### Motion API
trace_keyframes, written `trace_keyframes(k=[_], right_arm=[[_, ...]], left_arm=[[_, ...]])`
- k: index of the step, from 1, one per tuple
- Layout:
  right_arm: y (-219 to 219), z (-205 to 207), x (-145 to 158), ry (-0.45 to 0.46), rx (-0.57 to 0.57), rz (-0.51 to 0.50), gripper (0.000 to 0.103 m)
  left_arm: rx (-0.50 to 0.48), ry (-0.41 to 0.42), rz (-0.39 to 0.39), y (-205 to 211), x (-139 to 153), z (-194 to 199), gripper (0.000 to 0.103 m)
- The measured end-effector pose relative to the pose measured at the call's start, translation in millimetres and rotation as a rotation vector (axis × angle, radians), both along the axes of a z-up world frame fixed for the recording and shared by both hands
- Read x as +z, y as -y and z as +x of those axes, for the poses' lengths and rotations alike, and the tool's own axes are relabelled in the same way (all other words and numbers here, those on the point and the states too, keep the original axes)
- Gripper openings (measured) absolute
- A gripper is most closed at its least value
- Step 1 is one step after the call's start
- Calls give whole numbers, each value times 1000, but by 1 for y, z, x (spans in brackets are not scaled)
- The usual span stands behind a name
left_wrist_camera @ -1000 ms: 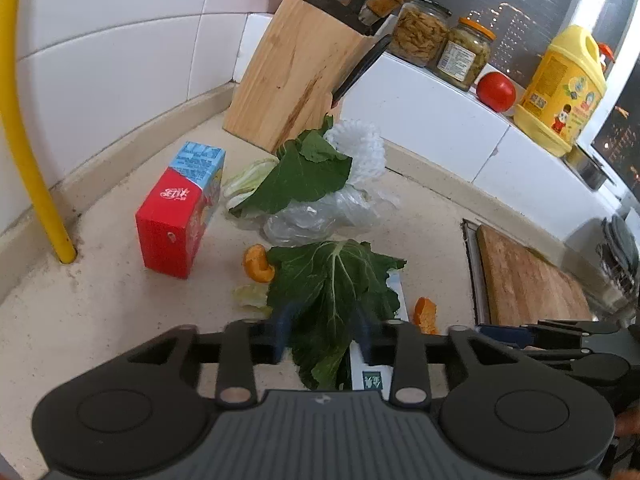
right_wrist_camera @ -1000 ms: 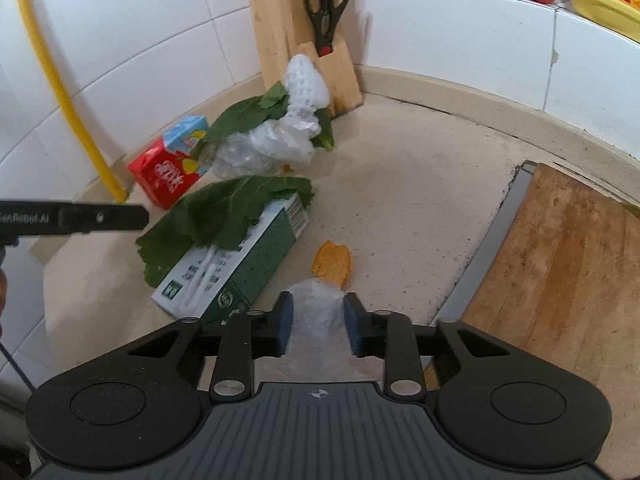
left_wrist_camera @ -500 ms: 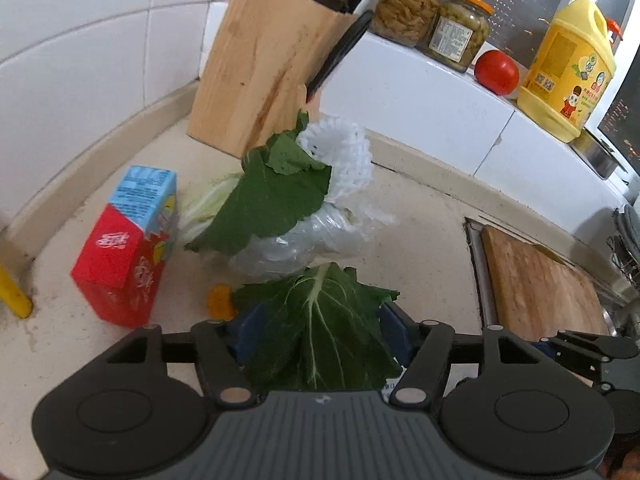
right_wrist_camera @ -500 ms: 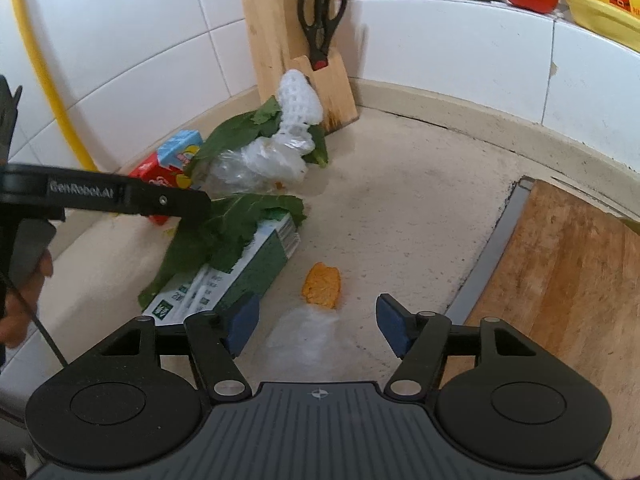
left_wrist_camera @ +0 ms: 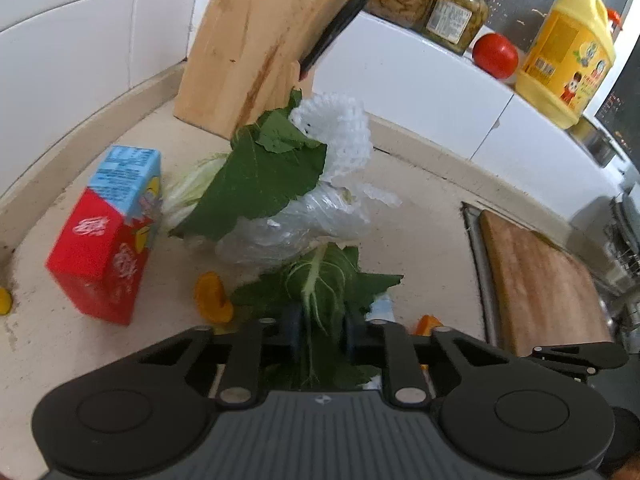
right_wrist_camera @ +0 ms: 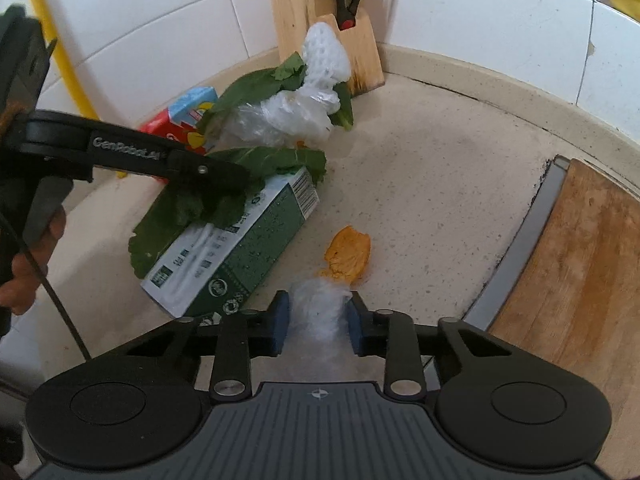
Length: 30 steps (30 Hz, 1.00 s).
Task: Collect trash
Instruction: 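Lift the bok choy and plastic bag off the counter with both grippers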
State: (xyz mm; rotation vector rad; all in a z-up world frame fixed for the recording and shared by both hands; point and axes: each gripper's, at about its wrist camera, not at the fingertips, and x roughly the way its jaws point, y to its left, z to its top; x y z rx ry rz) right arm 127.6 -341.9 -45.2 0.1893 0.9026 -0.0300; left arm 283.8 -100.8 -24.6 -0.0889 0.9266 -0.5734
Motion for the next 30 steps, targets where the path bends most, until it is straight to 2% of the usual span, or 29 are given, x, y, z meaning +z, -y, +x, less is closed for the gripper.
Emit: trace_keyframes(k=[7,16,19,21,23,24,26,30], right_arm=[[5,-19,11,21,-15,39,29],[-7,-33,16,14,26,68,28],[-13,-33,12,-6,51,60,29],[-18,-31,7,-26,75,50,42],[-22,-32,5,-27,91,18,46],[-24,-32,4,-30,103,2,55],[-28,-33,3,-35,120,-17,68],[-34,-34,-1,-51,141,-47,73]], left_arm=[[50,-12,-56,-39,17,-18,10],[55,-18,-16,-74,21,-68,10],[43,-18,12,-75,15,-78,19],[48,-22,26,-74,11,-81,31],[50,-6,49,-70,8,-83,47],[49,4,61,-69,7,-83,50],[41,25,91,-65,4,-85,63],[23,73,182,-56,-1,-86,66]])
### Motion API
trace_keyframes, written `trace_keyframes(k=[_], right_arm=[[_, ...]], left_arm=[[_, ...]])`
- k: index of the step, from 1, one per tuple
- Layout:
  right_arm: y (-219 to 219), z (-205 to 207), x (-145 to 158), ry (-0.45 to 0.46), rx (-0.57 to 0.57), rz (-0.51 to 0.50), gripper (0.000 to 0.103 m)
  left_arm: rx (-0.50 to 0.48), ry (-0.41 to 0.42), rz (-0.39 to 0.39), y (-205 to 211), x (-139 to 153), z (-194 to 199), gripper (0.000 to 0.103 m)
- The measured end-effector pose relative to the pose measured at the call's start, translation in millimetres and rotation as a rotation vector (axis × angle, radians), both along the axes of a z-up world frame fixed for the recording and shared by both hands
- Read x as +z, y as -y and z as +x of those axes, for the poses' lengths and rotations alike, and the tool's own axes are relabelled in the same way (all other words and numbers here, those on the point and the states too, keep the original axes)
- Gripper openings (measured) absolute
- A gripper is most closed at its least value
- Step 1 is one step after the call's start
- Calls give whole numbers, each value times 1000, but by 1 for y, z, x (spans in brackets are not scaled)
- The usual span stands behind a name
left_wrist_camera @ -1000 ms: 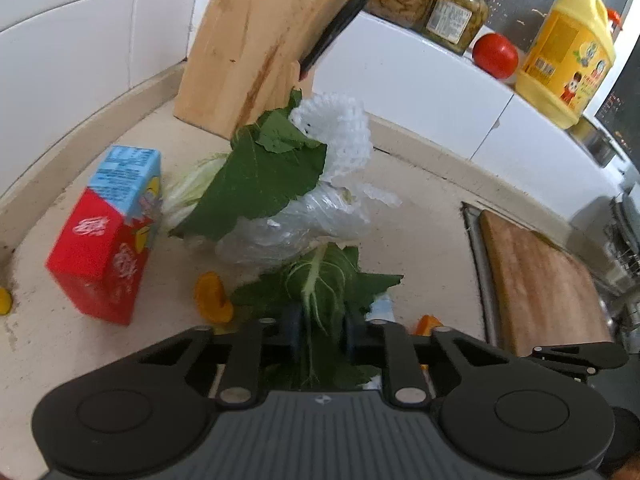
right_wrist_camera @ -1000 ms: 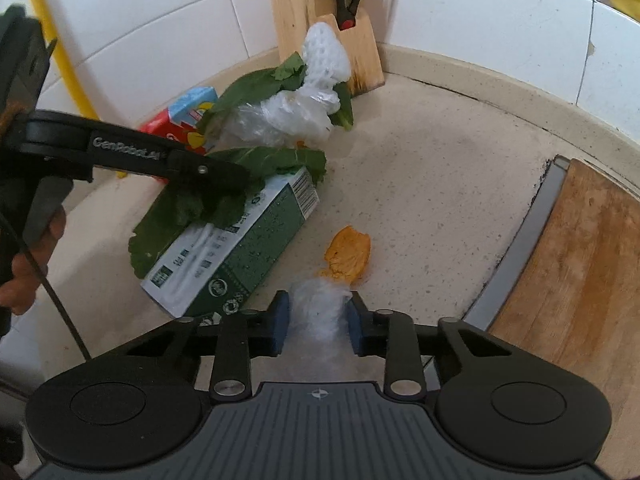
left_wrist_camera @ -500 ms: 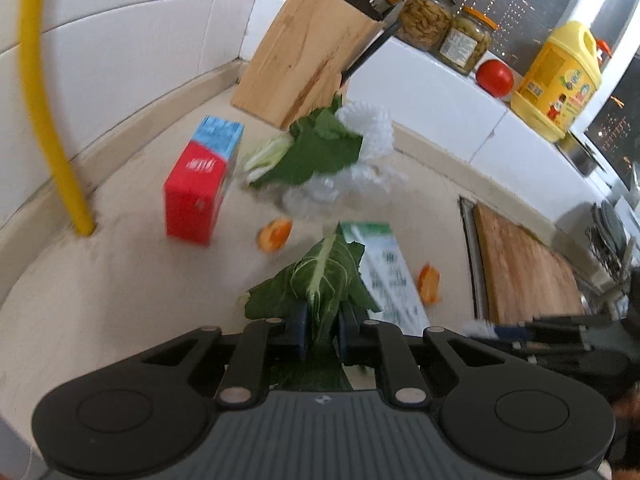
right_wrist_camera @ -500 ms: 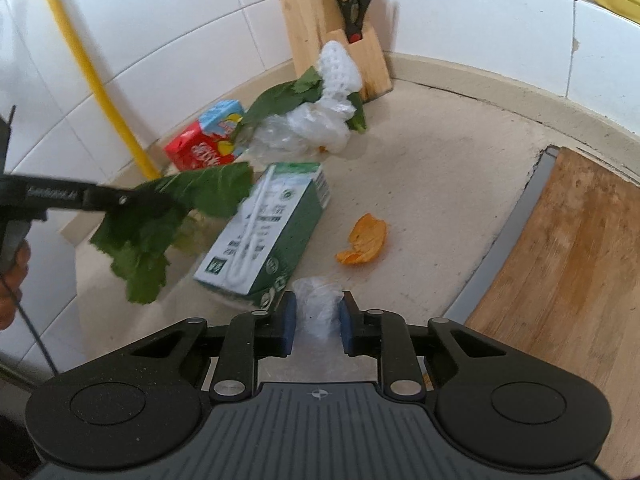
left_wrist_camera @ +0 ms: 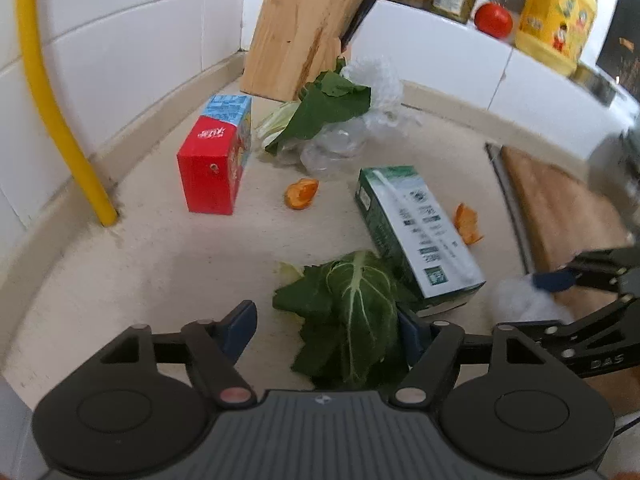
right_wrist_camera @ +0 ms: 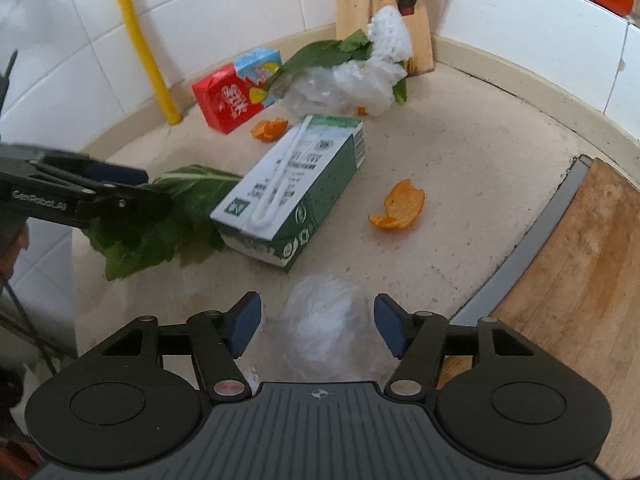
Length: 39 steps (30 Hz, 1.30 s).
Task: Collect trash
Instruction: 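Lift the bok choy and plastic bag off the counter with both grippers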
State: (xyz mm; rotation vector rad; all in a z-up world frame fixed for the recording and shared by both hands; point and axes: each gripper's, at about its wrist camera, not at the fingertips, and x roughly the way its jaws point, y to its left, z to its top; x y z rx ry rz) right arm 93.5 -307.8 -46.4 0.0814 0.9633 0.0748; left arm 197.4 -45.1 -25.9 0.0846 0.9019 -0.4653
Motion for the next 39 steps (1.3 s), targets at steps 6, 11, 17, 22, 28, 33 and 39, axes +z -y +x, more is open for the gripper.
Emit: trace_keyframes(k=[6,11,17,22,28,33,39], right_arm=[[-5,-1,-5,2,1,-1,69],[-10,-4,-8,-5,1,-12,59],[-10,-5,-7,-3,-37,21,39],[-11,-14,2,25,-59,39,36],[-14,-15,7,43,-70,65,35],[-19,-20,8,55,-82,92,34],[-26,-19,12,81,-83,87,34]], left_arm=[[-24,26,38,7,-9,2,69],[-6,-18,-40,8,-16,6,60],[8,-53,-78,14,-18,0,17],[48,-34,-142,-8,-2,-21,14],[129,-103,-412,-47,3,-23,13],[181,-129,-507,-70,4,-28,13],[225,-91,-419,-67,2,-39,13]])
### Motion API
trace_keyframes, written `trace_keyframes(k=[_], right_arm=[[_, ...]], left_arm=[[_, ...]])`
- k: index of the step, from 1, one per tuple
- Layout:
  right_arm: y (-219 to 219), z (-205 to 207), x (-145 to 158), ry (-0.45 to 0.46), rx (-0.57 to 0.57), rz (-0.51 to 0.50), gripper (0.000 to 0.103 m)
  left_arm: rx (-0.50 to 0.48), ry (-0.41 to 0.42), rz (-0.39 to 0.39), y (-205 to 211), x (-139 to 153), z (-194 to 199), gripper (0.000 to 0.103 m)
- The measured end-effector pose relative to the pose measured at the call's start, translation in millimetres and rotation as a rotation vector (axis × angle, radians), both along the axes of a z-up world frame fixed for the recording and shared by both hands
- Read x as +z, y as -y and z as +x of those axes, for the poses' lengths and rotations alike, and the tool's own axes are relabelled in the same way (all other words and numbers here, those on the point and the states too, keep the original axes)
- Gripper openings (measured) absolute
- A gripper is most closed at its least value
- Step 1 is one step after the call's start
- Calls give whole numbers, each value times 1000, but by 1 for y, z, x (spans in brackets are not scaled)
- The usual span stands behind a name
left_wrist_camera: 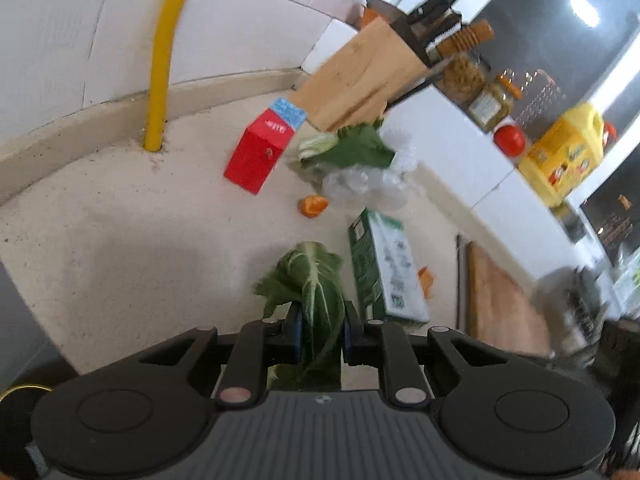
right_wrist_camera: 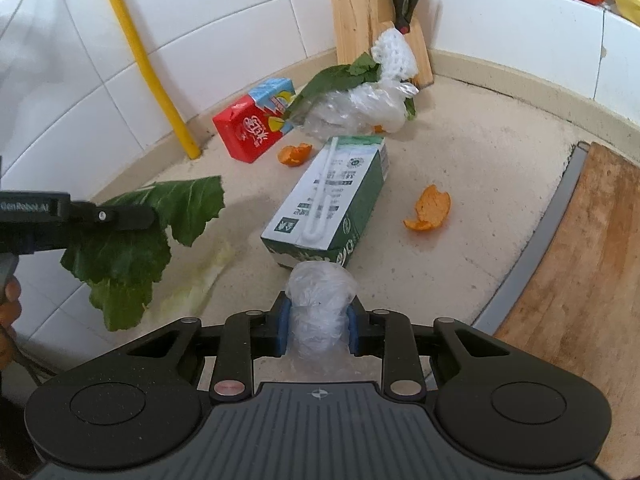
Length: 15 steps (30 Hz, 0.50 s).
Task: Collect trash
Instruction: 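Lift the bok choy and plastic bag off the counter with both grippers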
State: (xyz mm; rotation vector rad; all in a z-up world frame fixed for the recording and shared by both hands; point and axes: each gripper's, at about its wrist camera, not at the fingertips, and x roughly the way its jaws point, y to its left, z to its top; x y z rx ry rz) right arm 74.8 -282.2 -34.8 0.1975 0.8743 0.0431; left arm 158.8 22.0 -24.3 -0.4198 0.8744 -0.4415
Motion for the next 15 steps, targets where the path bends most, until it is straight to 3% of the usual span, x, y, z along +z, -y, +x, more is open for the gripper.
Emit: trace_keyframes(k=[5,15], right_arm=[[-4,4,-3,-8,-3,2,34],[-20,8,14,45,11,-6,34]], left_arm=[[4,-8,-21,-3,-2,-4,13],[54,57,-37,-24,15,-14,13]])
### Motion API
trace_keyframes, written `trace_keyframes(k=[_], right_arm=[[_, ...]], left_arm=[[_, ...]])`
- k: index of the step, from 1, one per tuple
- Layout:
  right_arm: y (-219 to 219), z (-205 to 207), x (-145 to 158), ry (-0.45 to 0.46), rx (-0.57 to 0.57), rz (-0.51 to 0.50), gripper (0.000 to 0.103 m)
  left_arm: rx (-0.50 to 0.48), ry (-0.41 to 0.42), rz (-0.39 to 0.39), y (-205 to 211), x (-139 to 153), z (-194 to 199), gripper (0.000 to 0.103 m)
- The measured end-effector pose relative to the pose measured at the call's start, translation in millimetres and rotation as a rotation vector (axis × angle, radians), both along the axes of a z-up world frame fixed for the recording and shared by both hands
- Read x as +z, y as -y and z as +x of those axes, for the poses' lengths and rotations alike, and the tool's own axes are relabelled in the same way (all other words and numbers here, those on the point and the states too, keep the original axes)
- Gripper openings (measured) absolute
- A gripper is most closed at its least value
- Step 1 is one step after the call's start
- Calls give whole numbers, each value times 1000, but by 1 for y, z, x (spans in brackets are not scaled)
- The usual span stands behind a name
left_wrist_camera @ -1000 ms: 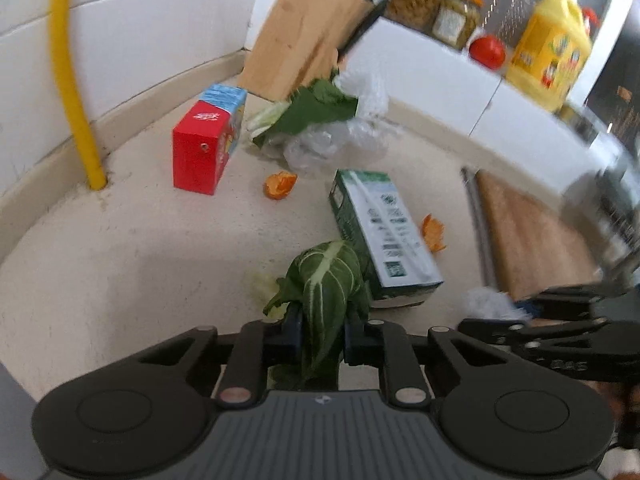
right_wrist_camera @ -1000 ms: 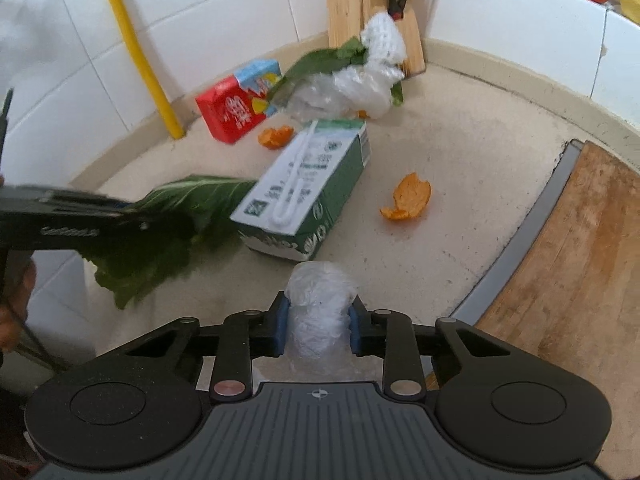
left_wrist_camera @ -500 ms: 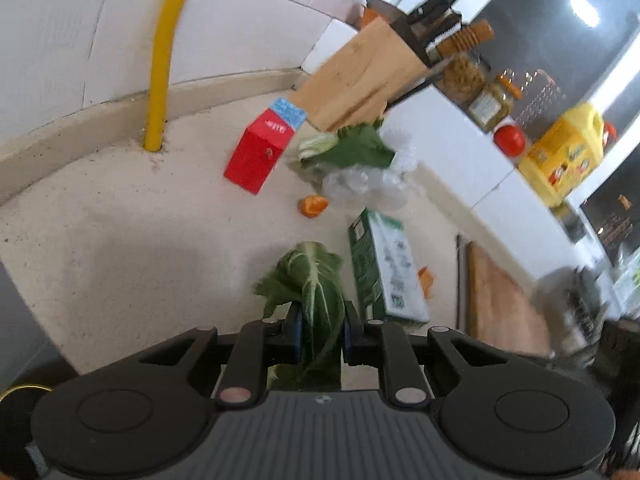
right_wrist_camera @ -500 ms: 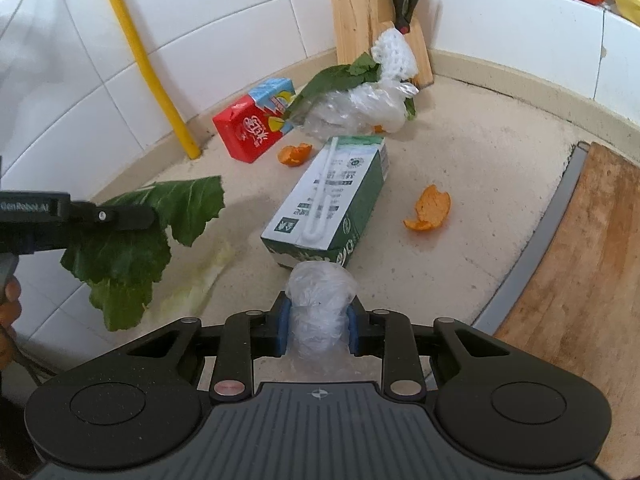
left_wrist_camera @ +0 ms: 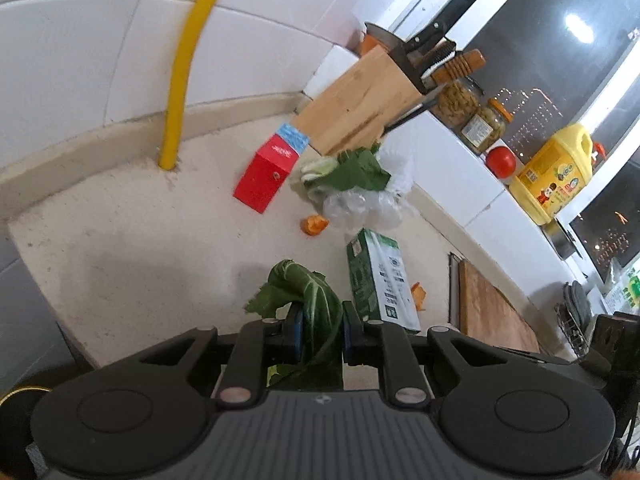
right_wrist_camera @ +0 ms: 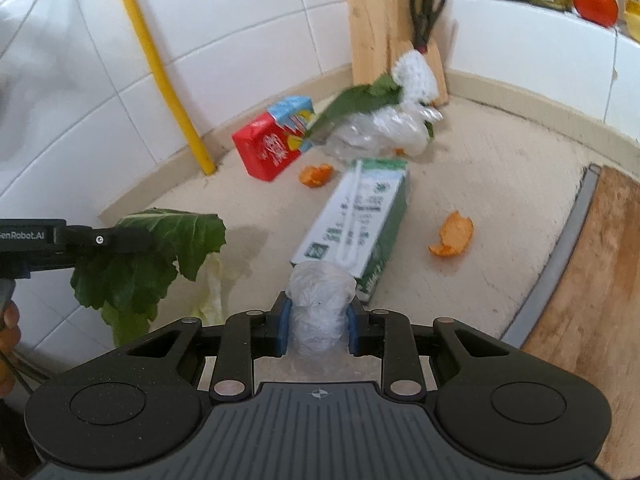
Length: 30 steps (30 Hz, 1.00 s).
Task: Collect trash
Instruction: 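Lift the bok choy and plastic bag off the counter with both grippers, then carry the bok choy and bag over the bin and open both grippers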
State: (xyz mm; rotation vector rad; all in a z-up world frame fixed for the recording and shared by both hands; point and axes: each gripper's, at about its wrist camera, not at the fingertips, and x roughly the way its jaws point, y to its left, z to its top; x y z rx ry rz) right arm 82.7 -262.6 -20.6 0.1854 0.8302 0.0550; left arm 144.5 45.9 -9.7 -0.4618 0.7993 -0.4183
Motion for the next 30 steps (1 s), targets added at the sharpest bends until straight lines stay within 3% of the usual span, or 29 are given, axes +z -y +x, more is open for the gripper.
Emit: trace_keyframes(k=[4,8,11,30], right_arm=[[-6,6,3,3,7,-5,34],[-21,9,10,18,52,-12,34],[-34,14,12,21,78,-14,34],[-168,40,11,6,411,-18,34]], left_arm=[[15,23,-17,-5,6,-2,13],[20,62,39,-5,13,-11,13],[35,55,34,-12,11,-17,13],[284,46,98,-97,4,-90,13]])
